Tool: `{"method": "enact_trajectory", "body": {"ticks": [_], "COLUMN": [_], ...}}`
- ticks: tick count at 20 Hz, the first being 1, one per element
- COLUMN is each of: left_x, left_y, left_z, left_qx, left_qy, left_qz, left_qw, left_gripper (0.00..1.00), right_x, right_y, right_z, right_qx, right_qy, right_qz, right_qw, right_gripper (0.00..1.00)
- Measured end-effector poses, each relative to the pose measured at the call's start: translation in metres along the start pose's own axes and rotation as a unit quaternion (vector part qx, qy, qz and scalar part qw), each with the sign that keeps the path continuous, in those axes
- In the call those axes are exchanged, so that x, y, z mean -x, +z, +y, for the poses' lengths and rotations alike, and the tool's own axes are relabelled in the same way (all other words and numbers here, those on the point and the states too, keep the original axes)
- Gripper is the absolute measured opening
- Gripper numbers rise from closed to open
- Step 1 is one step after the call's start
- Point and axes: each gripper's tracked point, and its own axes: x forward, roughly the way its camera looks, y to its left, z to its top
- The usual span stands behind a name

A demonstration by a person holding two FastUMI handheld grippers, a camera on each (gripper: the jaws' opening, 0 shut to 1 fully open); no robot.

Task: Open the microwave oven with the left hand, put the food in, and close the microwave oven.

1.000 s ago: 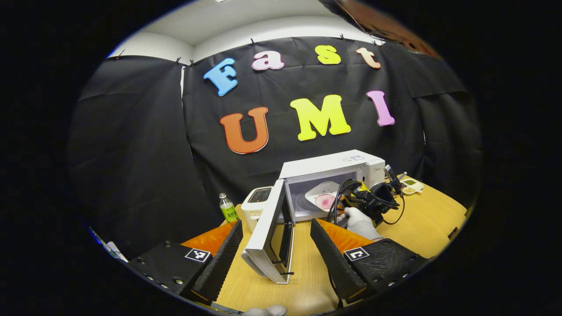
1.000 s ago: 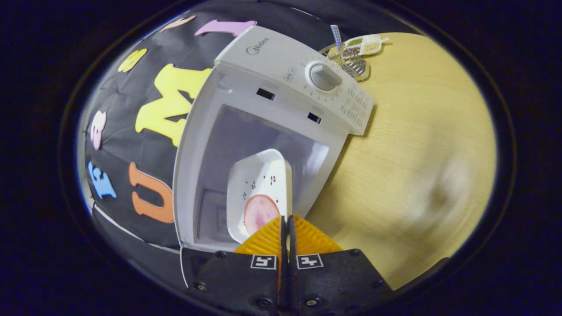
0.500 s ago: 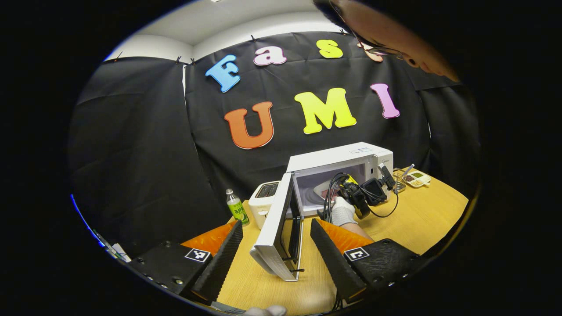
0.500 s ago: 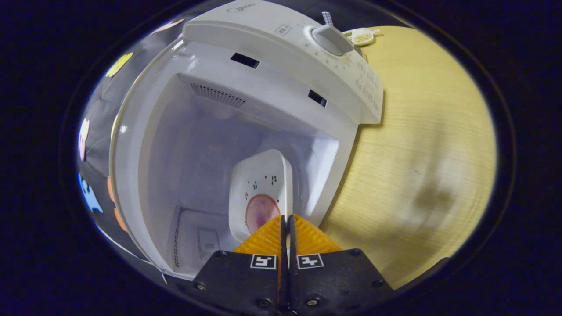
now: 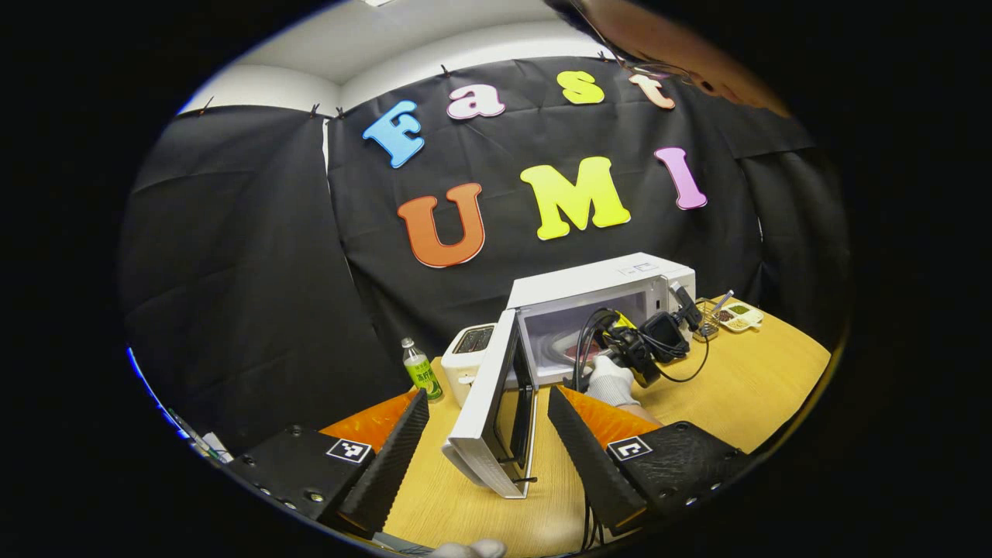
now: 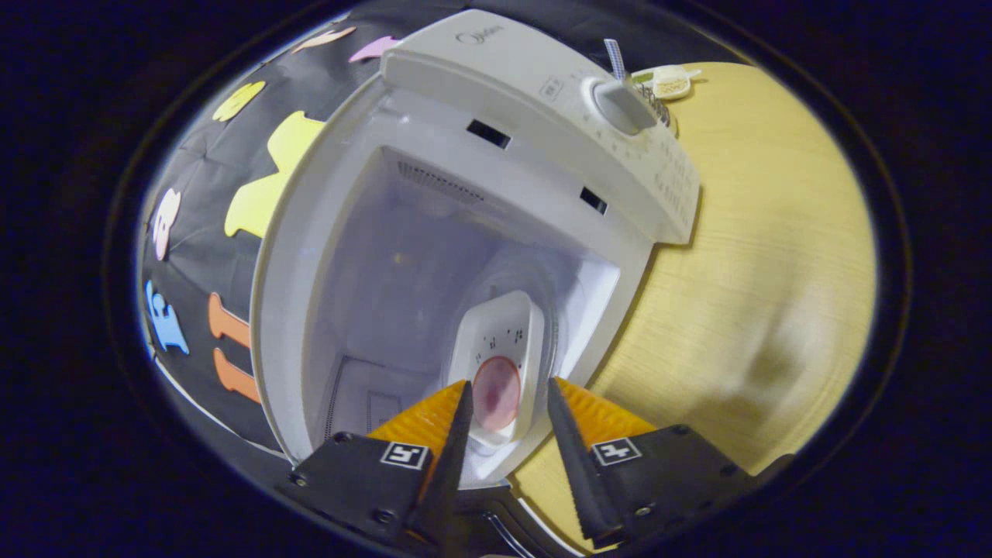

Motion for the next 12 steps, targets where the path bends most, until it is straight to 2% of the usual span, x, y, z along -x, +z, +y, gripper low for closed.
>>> {"method": "enact_trajectory", "body": {"ticks": [1,3,5,7,9,10,11,12], "left_x": [0.002,0.006,0.009,0.016,0.018,0.019,0.019,0.02], "left_y": [0.004,0.01,0.012,0.018,0.022,0.021,0.02,0.018], "left_z": [0.001,0.008,0.014,0.021,0.031,0.036,0.04,0.045], "left_qx": [-0.001,-0.001,0.006,0.017,0.028,0.032,0.034,0.036], "left_qy": [0.001,0.007,0.011,0.013,0.017,0.021,0.024,0.029], "left_qz": [-0.005,-0.01,-0.011,-0.017,-0.029,-0.031,-0.032,-0.032], "left_qw": [1.0,1.0,1.0,1.0,0.999,0.999,0.999,0.998], "left_gripper": [0.95,0.95,0.95,0.95,0.95,0.95,0.95,0.95], "right_x": [0.006,0.031,0.062,0.095,0.135,0.156,0.178,0.2], "right_y": [0.001,0.008,0.028,0.044,0.067,0.082,0.092,0.1], "right_z": [-0.004,-0.01,-0.014,-0.001,0.017,0.028,0.038,0.047], "right_qx": [0.015,0.026,0.077,0.154,0.244,0.288,0.331,0.366], "right_qy": [-0.002,0.001,0.0,0.021,0.047,0.064,0.076,0.092], "right_qz": [0.007,0.023,0.016,0.025,0.028,0.013,0.005,-0.001], "right_qw": [1.0,0.999,0.997,0.987,0.968,0.955,0.941,0.926], "right_gripper": [0.77,0.9,0.9,0.93,0.99,0.99,0.87,0.99]}}
